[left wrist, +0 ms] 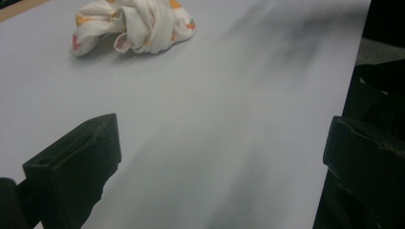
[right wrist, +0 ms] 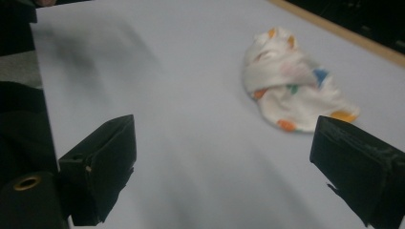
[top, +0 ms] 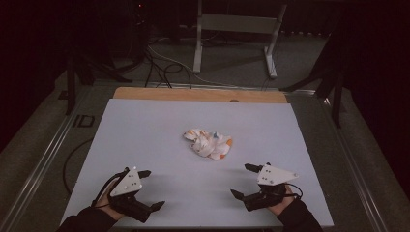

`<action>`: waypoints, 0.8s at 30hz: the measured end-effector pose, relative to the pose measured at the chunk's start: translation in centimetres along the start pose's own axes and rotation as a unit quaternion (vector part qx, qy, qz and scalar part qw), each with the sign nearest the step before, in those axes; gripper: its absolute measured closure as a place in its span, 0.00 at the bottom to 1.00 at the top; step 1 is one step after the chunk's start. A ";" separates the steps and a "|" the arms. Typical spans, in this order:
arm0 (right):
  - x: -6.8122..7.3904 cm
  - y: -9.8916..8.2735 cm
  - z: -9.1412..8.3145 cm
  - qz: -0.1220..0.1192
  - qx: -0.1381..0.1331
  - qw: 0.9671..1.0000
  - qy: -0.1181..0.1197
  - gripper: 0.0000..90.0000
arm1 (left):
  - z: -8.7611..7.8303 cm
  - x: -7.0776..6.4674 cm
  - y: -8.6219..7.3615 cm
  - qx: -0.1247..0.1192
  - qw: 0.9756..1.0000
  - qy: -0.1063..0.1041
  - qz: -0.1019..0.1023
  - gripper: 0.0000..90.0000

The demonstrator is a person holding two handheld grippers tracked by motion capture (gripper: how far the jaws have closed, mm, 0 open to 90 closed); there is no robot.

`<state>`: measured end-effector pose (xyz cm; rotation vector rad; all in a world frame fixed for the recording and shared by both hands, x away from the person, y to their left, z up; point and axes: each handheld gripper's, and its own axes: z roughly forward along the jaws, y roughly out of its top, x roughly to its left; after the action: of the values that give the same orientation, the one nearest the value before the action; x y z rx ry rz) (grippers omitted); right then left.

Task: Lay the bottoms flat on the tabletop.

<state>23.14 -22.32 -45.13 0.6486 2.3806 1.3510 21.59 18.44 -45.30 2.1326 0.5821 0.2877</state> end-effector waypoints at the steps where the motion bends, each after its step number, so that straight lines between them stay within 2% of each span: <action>1: -0.1 0.4 0.0 -0.005 0.000 1.000 -0.004 0.10 | 0.0 0.1 0.2 0.000 1.000 0.000 -0.001 0.00; 6: -0.8 1.7 0.4 -0.014 -0.008 1.000 -0.006 0.10 | 0.5 0.6 1.1 -0.005 1.000 -0.015 0.007 0.00; 14: -2.4 3.5 1.4 -0.013 -0.014 1.000 -0.013 0.10 | 1.2 1.6 2.3 -0.006 1.000 -0.020 0.006 0.00; 15: -2.7 3.7 1.5 -0.008 -0.019 1.000 -0.013 0.10 | 1.4 1.8 2.7 -0.007 0.999 -0.031 0.005 0.00; 17: -3.4 3.9 2.0 -0.006 -0.021 1.000 -0.014 0.10 | 1.6 2.1 3.0 -0.006 0.999 -0.032 0.011 0.00; 24: -5.0 4.8 3.2 -0.004 -0.019 0.999 -0.032 0.10 | 2.7 3.6 4.5 -0.009 1.000 -0.023 0.006 0.00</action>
<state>30.03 -20.56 -42.31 0.6601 2.2998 1.3481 27.18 16.08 -43.28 2.1198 0.5390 0.2496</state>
